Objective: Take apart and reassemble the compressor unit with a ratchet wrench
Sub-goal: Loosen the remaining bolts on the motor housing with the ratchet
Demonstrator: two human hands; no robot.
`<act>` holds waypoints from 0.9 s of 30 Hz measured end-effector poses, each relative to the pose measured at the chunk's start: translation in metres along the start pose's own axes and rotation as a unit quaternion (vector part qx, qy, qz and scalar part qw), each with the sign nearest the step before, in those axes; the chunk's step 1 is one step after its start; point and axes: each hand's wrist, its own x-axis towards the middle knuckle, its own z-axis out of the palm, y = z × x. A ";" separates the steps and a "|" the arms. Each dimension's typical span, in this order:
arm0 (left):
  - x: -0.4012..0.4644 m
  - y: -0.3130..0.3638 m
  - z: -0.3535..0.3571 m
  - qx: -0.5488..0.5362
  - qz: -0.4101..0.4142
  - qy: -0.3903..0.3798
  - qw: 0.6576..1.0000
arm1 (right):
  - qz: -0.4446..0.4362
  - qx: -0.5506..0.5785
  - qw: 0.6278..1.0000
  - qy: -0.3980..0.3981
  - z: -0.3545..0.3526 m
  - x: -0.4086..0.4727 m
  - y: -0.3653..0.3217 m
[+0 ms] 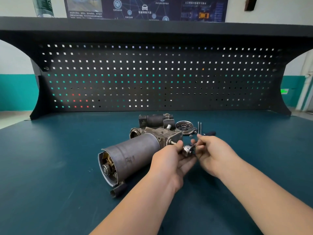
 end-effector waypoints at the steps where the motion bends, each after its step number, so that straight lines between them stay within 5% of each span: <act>1: 0.000 0.000 0.000 0.005 0.000 0.002 1.000 | 0.010 0.019 1.000 0.000 0.000 0.001 0.001; 3: 0.001 0.000 0.000 0.018 0.002 0.006 1.000 | -0.047 0.000 0.999 -0.021 0.001 0.001 0.003; 5: 0.001 -0.001 0.000 0.029 0.004 0.003 1.000 | -0.200 -0.107 0.972 -0.070 0.003 -0.003 0.001; 8: -0.001 0.000 -0.001 0.030 0.000 -0.018 0.999 | -0.424 -0.329 0.829 -0.160 0.004 -0.017 0.000; 10: -0.001 0.002 -0.002 0.028 -0.007 -0.029 0.999 | -0.487 -0.416 0.743 -0.194 0.005 -0.023 0.004; 11: -0.001 0.002 -0.002 0.028 -0.007 -0.026 0.999 | -0.499 -0.429 0.729 -0.190 0.006 -0.024 0.006; 12: -0.001 0.003 -0.002 0.027 -0.006 -0.023 0.999 | -0.495 -0.416 0.742 -0.178 0.007 -0.024 0.006; 15: -0.002 0.002 0.000 0.021 0.001 -0.013 1.000 | -0.388 -0.310 0.862 -0.100 0.008 -0.016 -0.001; 17: -0.002 0.001 0.000 0.030 0.001 -0.004 1.000 | -0.229 -0.205 0.950 -0.048 0.006 -0.006 -0.004; 19: -0.002 0.001 0.000 0.039 -0.003 -0.001 0.999 | -0.061 -0.070 0.995 -0.023 0.002 -0.001 -0.002; 22: 0.000 0.001 0.000 0.049 -0.006 -0.001 0.999 | 0.000 0.014 1.000 -0.022 0.000 -0.001 0.001; 25: 0.001 0.000 0.000 0.049 0.000 -0.002 0.999 | -0.170 -0.082 0.979 -0.077 0.003 -0.004 0.000; 27: 0.000 0.000 -0.001 0.045 0.006 -0.007 0.999 | -0.329 -0.223 0.909 -0.127 0.005 -0.013 -0.001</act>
